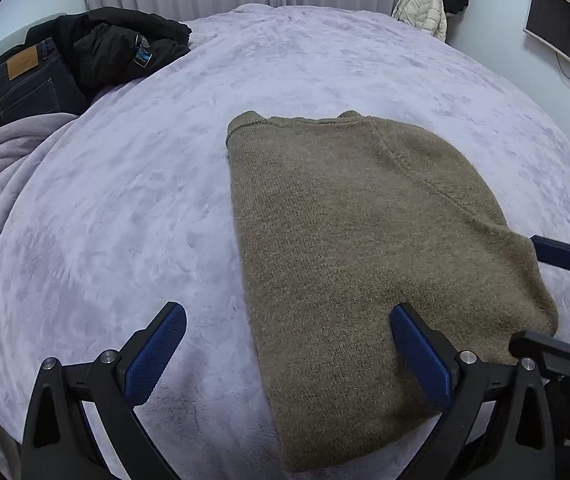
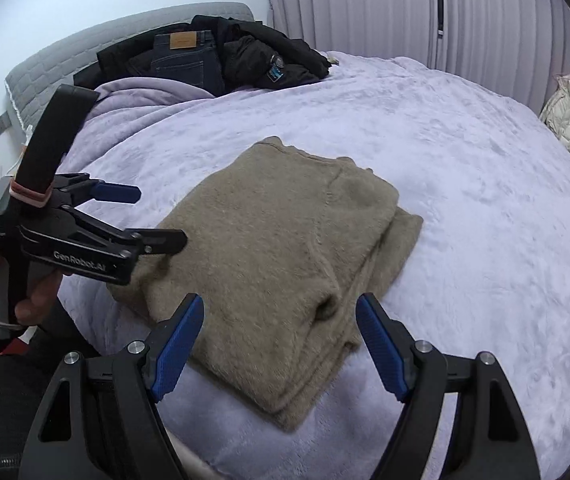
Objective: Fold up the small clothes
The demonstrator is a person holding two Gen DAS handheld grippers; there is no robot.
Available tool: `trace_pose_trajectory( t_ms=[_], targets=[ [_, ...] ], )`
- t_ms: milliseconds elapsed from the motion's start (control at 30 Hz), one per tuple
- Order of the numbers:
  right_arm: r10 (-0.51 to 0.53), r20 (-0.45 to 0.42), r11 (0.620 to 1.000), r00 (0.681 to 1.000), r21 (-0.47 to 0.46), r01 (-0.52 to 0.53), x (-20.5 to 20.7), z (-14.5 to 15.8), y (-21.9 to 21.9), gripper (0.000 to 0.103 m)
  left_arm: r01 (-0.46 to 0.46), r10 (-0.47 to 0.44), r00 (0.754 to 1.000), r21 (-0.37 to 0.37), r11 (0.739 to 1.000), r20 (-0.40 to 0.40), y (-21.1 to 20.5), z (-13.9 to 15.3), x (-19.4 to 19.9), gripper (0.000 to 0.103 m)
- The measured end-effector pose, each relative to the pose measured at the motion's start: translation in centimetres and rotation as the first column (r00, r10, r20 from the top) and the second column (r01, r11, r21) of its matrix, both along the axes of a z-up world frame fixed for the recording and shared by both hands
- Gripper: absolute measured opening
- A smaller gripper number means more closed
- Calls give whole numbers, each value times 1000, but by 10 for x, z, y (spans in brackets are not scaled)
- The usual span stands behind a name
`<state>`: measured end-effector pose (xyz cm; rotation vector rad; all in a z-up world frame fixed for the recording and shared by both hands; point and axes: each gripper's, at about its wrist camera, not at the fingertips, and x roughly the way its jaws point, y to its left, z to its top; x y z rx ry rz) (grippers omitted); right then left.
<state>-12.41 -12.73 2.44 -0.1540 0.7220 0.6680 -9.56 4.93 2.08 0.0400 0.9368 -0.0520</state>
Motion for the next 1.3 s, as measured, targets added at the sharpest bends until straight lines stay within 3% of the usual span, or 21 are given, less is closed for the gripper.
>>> trace_pose_trajectory(
  t_ms=[167, 300, 367, 467, 633, 800, 867, 933, 967, 1033, 1133, 1300],
  targets=[
    [-3, -54, 1000, 999, -31, 1, 6, -28, 5, 84, 2, -2, 1000, -31, 1000, -18, 5, -4, 0, 103],
    [-41, -118, 999, 992, -6, 40, 5, -33, -16, 86, -11, 10, 1000, -43, 999, -27, 6, -3, 0, 103],
    [-71, -119, 997, 990, 23, 75, 3, -26, -29, 86, -4, 4, 1000, -24, 1000, -5, 2, 7, -2, 103],
    [-65, -53, 996, 996, 51, 68, 4, -3, -38, 86, 20, -20, 998, 3, 1000, 54, -3, 24, -2, 103],
    [-47, 45, 999, 998, 10, 47, 52, 29, -19, 86, -29, 29, 1000, -76, 997, -3, 6, 18, 9, 103],
    [-152, -88, 988, 984, -38, 149, 135, 9, -2, 84, -19, 17, 1000, -61, 998, -22, 1, 9, 2, 103],
    [-162, -224, 984, 961, 40, 175, 165, -6, -8, 76, 3, -5, 999, -75, 997, -33, -3, 7, 2, 103],
    [-158, -348, 973, 924, 102, 205, 183, -22, -13, 47, 20, -23, 999, -67, 998, -50, -9, 1, 6, 103],
    [-154, -389, 969, 908, 121, 216, 189, -28, -14, 41, 24, -28, 998, -67, 997, -56, -11, -2, 8, 103],
    [-146, -371, 963, 917, 158, 217, 183, -26, -15, 18, 31, -38, 997, -95, 995, -64, -14, -5, 9, 103],
    [-153, -296, 961, 943, 176, 211, 166, -11, -18, 15, 47, -56, 996, -121, 992, -75, -17, -7, 11, 103],
    [-183, -266, 947, 947, 211, 242, 153, -5, -36, 15, 76, -82, 994, -96, 993, -69, -28, -10, 13, 103]
  ],
)
